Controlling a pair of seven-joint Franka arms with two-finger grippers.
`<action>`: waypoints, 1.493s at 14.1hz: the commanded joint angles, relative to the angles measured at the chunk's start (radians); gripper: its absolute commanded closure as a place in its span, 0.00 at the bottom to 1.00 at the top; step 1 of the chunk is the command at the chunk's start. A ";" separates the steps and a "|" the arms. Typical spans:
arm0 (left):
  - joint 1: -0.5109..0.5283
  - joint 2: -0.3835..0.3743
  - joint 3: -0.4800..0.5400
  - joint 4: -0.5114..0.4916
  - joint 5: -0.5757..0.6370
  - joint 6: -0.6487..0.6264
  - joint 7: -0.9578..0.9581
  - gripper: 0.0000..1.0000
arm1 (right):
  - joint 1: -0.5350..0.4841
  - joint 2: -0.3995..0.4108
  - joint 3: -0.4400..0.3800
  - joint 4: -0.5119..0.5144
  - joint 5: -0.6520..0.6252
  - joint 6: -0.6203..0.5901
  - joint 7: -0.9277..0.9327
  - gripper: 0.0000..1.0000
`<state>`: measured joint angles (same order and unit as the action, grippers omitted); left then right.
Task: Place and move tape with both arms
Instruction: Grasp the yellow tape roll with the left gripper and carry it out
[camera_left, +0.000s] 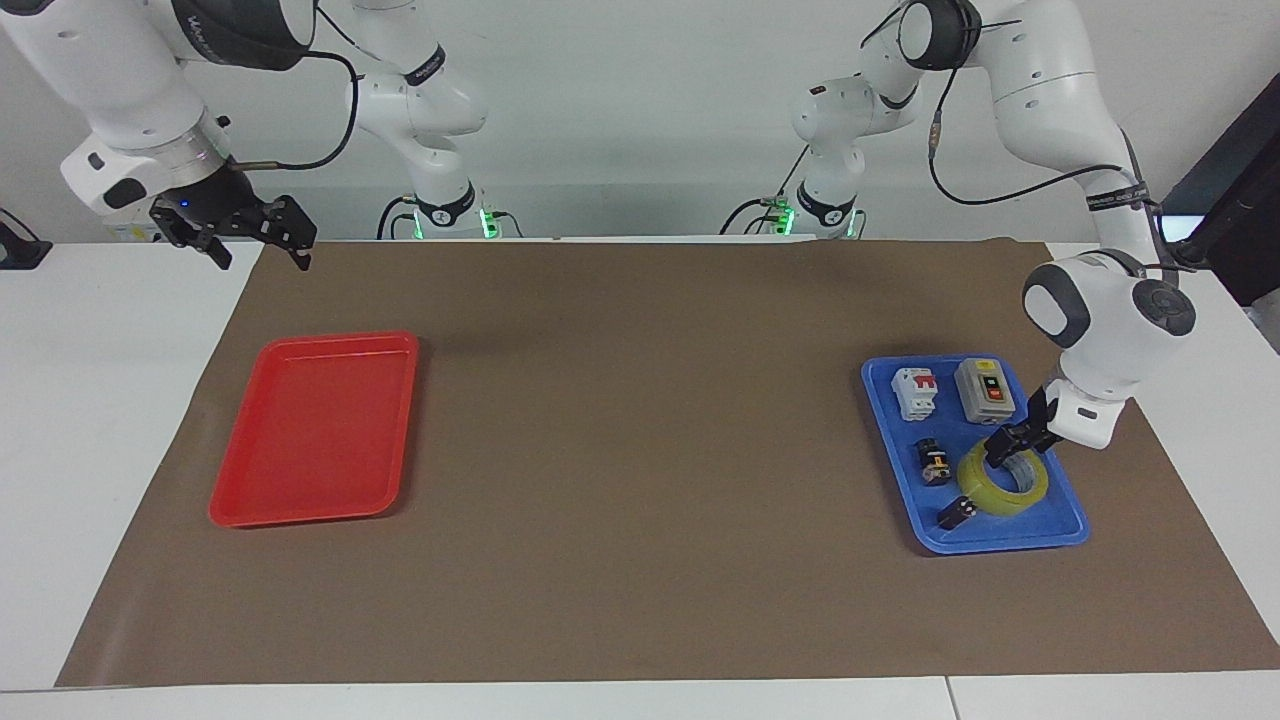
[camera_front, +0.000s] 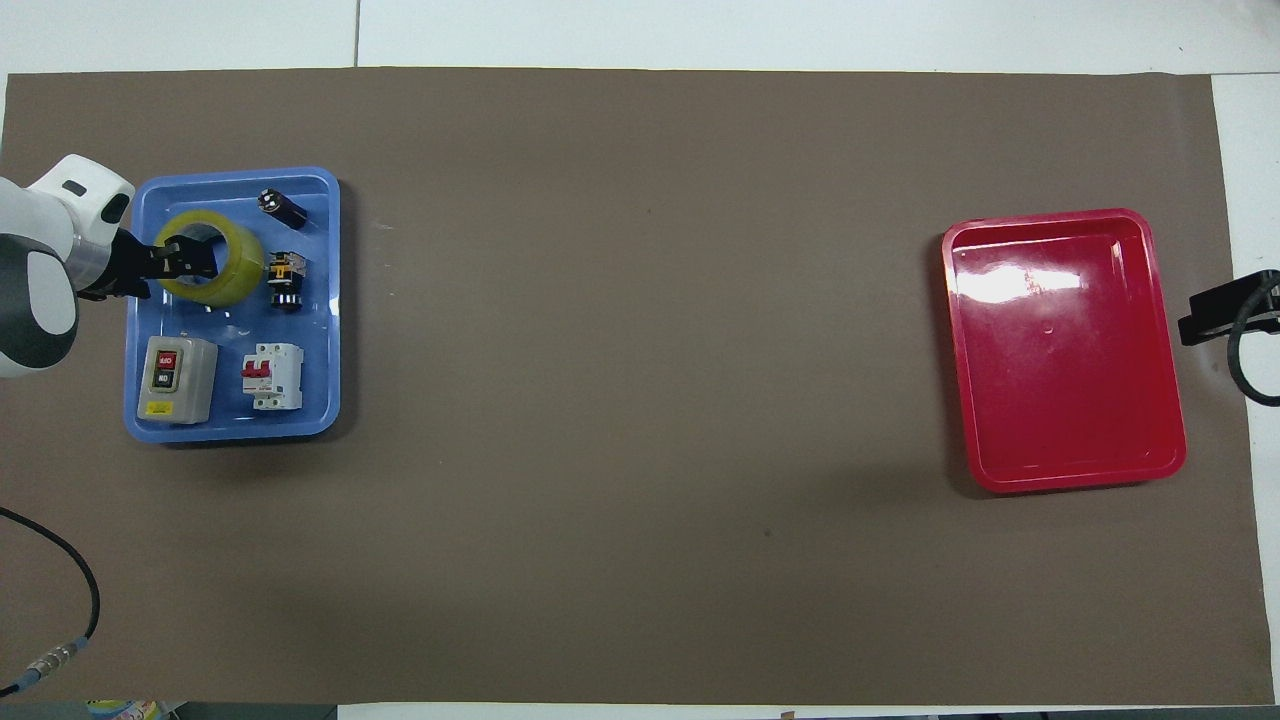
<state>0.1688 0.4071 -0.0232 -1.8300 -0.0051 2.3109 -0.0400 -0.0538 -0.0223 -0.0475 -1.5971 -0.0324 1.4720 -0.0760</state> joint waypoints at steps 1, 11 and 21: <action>0.012 0.004 -0.004 -0.034 0.022 0.056 -0.011 0.34 | -0.004 -0.024 0.003 -0.027 0.017 0.016 -0.015 0.00; 0.000 -0.158 -0.004 -0.035 0.022 -0.108 -0.017 1.00 | -0.004 -0.025 0.003 -0.030 0.019 0.014 -0.016 0.00; -0.397 -0.240 -0.006 -0.133 0.091 -0.119 -0.373 1.00 | -0.004 -0.025 0.003 -0.030 0.019 0.013 -0.018 0.00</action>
<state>-0.1220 0.1768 -0.0414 -1.9267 0.0392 2.1333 -0.2634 -0.0536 -0.0239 -0.0475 -1.5976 -0.0319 1.4719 -0.0759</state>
